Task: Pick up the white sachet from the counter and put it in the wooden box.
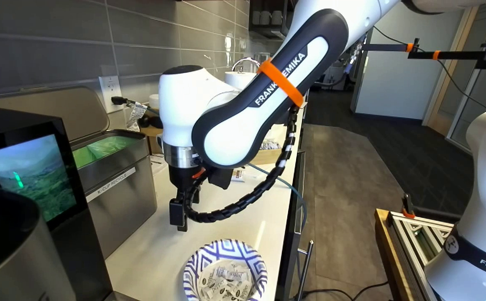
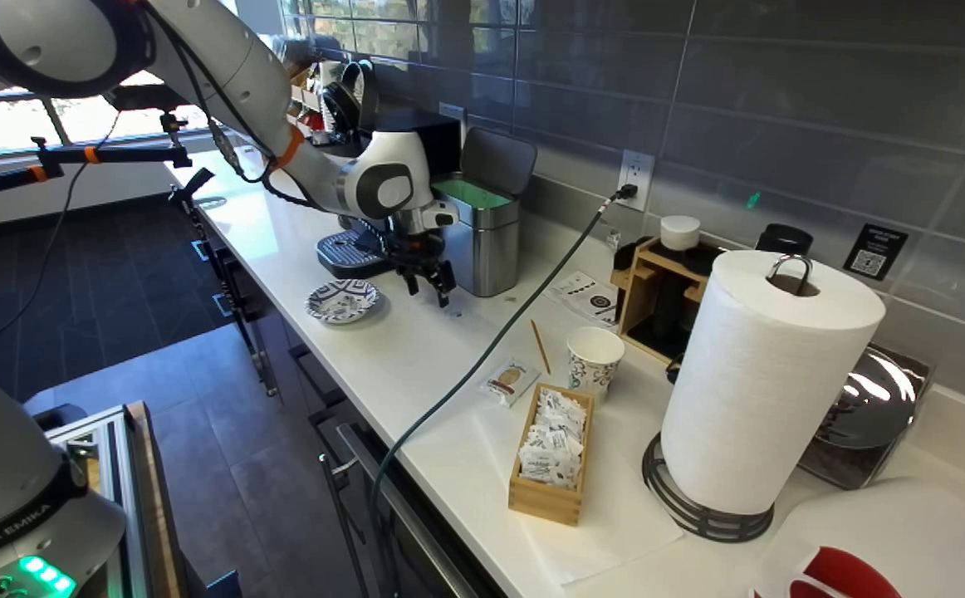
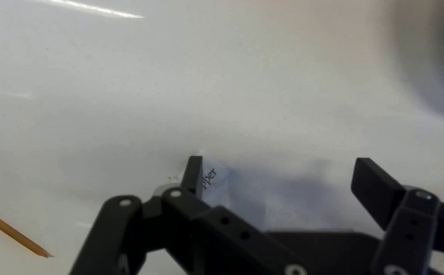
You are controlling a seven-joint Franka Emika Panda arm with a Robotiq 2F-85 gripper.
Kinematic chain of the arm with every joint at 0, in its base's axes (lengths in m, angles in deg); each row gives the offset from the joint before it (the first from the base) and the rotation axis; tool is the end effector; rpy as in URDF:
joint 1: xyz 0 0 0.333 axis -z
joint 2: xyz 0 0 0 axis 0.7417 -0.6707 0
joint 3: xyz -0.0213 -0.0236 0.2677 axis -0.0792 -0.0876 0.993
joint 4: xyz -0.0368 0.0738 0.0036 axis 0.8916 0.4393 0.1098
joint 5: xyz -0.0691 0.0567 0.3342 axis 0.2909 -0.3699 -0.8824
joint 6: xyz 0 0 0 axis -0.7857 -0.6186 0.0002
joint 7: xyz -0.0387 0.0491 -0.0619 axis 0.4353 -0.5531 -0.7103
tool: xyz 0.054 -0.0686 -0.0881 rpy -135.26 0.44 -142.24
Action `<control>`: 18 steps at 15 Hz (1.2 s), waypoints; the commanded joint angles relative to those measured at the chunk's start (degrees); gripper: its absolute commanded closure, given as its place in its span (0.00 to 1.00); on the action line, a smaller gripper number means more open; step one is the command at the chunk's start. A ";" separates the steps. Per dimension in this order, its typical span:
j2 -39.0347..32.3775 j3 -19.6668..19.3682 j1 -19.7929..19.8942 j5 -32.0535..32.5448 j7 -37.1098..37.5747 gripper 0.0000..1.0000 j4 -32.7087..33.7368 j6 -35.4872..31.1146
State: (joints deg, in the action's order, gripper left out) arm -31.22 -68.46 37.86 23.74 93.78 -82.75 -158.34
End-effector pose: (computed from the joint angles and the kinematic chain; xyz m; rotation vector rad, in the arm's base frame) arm 0.5650 0.0987 0.2379 3.0129 0.3538 0.1421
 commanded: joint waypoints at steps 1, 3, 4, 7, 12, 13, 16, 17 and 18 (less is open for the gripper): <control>-3.24 1.05 1.15 -1.27 -0.12 0.00 3.95 1.04; -4.57 0.92 1.06 -1.30 0.52 0.00 5.73 1.41; -5.49 0.66 0.93 -1.07 0.88 0.00 7.00 1.97; -7.74 0.39 1.44 -1.57 1.12 0.00 10.44 3.68; -10.84 0.70 4.58 -4.93 -0.47 0.00 17.13 9.83; -11.42 0.53 4.96 -5.02 -0.73 0.00 18.19 11.15; -12.20 0.82 6.26 -5.24 -2.88 0.00 19.73 14.11; -10.52 -0.01 5.28 -3.78 -1.12 0.00 17.40 11.83; -10.84 -0.01 5.56 -3.90 -1.52 0.00 17.85 12.15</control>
State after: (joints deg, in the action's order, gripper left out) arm -42.05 -68.38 43.52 19.91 92.28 -65.00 -146.31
